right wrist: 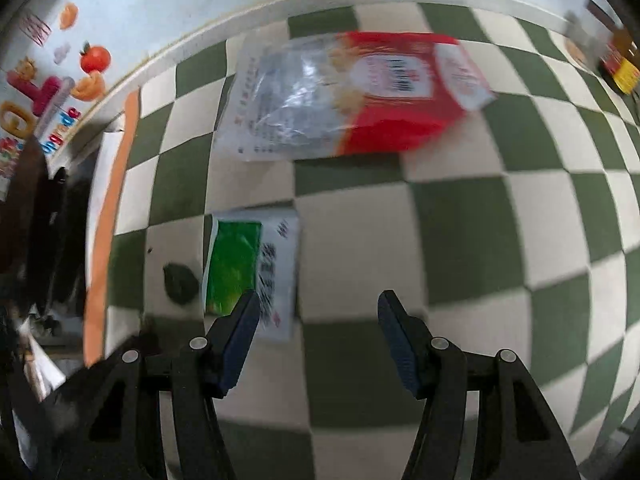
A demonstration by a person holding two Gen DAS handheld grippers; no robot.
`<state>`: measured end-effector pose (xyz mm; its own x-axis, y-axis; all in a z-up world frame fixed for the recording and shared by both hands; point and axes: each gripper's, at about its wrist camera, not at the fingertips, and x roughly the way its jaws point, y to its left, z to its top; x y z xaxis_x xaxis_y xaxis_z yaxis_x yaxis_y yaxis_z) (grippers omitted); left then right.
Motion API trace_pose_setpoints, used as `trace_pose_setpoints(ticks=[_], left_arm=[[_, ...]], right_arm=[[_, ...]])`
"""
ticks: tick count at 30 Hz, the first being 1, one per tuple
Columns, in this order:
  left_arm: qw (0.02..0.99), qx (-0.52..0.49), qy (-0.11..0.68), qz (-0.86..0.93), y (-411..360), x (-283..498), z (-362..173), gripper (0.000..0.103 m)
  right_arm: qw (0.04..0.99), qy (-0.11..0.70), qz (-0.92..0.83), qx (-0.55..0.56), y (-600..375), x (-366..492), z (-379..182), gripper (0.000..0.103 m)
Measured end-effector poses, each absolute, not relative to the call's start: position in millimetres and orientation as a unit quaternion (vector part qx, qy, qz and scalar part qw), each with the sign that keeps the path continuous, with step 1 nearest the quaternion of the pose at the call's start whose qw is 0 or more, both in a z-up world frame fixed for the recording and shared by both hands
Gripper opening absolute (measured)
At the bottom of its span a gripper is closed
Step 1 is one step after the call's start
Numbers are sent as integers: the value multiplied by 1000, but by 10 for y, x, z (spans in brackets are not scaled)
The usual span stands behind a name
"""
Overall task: Collect trash
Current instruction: 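Grasp the red chili with the left tool while the right tool grasps the green sachet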
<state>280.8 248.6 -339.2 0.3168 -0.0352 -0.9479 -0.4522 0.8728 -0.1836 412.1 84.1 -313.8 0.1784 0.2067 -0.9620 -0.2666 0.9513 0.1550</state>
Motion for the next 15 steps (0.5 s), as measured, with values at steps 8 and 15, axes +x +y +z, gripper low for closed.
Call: trace_pose_setpoints(ticks=[8,15], left_arm=[[782,-203,572,142,2481,2734,-3383,7],[772,-194,582,166,2485,2691,-3358,7]], right_arm=[[784,582,162,-143,1519,4026,-3326,69],[794,558,181,-158,1527,3939,-3377,1]])
